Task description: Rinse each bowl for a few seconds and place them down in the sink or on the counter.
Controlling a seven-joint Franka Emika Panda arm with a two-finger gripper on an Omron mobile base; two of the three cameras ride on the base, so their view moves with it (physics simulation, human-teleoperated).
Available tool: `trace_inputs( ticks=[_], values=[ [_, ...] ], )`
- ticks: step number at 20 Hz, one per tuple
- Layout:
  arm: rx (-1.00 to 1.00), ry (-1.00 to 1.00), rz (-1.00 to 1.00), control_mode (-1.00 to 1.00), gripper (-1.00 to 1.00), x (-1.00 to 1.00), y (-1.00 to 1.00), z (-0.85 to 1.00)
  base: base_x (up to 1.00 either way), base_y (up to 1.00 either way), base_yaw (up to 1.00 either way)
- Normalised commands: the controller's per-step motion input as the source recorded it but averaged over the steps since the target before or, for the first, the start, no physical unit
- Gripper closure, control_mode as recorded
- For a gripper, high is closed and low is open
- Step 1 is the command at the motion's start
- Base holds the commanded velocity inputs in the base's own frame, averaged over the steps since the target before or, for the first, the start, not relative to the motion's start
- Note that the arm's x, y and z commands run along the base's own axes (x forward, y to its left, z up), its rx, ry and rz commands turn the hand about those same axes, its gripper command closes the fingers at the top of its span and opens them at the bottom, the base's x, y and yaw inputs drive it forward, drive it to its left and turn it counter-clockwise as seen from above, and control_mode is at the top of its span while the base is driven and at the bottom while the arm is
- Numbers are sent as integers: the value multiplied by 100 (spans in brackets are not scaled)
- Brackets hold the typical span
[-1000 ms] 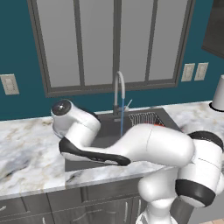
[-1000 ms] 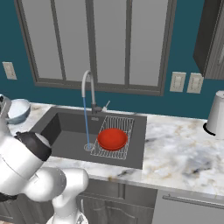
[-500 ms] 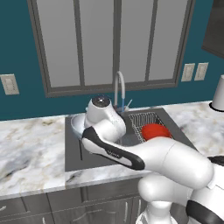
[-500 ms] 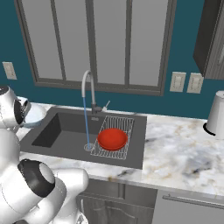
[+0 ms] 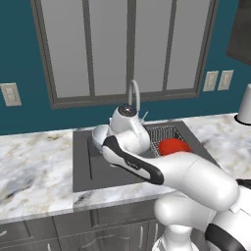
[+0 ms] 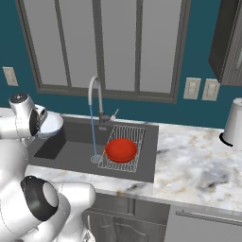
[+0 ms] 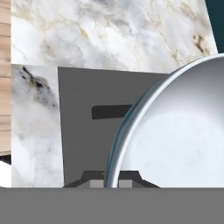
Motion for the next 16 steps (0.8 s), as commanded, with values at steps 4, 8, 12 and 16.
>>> trace_inputs(
  ticks=[4,8,12,16],
  values=[
    [-1,3,-6,-100,100,28,-27,-3,0,0,0],
    [0,5,-5,-100,100,25,-35,-7,0,0,0],
    [0,6,-5,-100,100,24,-39,-4,0,0,0],
    [-1,4,-2,-100,100,22,-35,-2,0,0,0]
  ],
)
